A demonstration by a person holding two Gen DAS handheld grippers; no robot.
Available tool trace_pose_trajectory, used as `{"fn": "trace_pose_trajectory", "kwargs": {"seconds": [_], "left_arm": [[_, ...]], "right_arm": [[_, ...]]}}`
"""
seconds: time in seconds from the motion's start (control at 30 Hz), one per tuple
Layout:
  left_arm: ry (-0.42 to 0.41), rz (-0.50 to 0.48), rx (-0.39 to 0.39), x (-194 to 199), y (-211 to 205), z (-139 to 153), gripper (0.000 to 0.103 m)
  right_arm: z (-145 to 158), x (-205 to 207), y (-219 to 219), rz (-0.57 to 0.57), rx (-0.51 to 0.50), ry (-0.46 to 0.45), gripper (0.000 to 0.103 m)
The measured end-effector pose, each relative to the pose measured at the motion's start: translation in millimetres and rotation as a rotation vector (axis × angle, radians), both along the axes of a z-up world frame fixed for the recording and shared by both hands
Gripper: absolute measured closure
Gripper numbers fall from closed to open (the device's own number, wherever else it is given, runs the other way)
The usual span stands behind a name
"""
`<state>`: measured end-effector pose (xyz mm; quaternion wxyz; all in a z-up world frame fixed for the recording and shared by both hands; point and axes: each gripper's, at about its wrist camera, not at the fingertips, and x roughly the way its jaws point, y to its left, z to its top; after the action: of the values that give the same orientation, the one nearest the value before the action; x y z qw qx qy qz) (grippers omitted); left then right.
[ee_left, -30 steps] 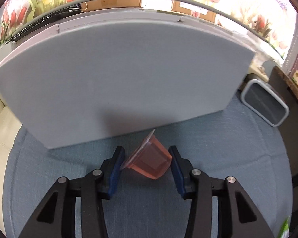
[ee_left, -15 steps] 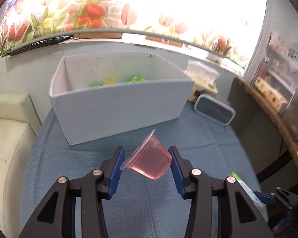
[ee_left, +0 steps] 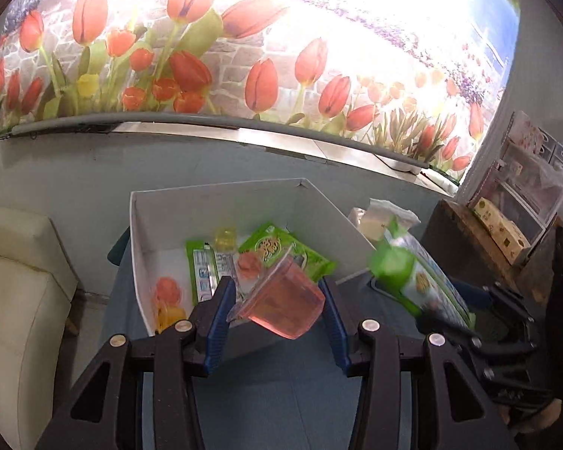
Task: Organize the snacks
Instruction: 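Carry the snack pack and pink jelly cup into the white box and release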
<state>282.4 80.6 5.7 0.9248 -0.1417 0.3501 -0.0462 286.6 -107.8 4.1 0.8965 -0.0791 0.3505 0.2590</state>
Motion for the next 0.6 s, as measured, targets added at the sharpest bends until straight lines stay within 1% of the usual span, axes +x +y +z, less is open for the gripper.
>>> {"fn": "trace_pose_trajectory", "kwargs": {"seconds": [0.07, 0.1, 0.17, 0.23, 0.3, 0.37, 0.4, 0.47, 0.5, 0.57, 0.6], "left_arm": [[0.013, -0.006, -0.01, 17, 9, 0, 0.053], [0.015, 0.0, -0.001, 25, 13, -1, 0.053], [0.021, 0.0, 0.017, 37, 20, -3, 0.053], [0.034, 0.005, 0.019, 48, 30, -7, 0.053], [0.047, 0.01, 0.013, 58, 39, -12, 0.053], [0.056, 0.013, 0.024, 65, 46, -17, 0.053], [0.061, 0.01, 0.026, 68, 48, -20, 0.053], [0.078, -0.001, 0.012, 72, 52, -24, 0.05], [0.088, -0.001, -0.005, 74, 54, -26, 0.045], [0.079, 0.048, -0.016, 71, 60, -28, 0.001], [0.055, 0.072, -0.023, 67, 63, -27, 0.0]], "right_arm": [[1, 22, 15, -0.012, -0.022, -0.022, 0.033], [-1, 36, 24, -0.009, -0.043, -0.025, 0.033], [-11, 64, 40, -0.013, -0.092, -0.007, 0.032], [-20, 88, 50, -0.027, -0.104, 0.027, 0.032], [-27, 104, 57, -0.037, -0.089, 0.042, 0.032], [-33, 111, 62, -0.041, -0.107, 0.027, 0.032], [-37, 116, 64, -0.055, -0.119, 0.034, 0.032], [-41, 121, 64, -0.063, -0.102, 0.063, 0.03], [-43, 124, 64, -0.072, -0.095, 0.075, 0.027], [-44, 126, 63, -0.094, -0.092, 0.068, 0.019], [-46, 127, 62, -0.102, -0.087, 0.075, 0.013]]}}
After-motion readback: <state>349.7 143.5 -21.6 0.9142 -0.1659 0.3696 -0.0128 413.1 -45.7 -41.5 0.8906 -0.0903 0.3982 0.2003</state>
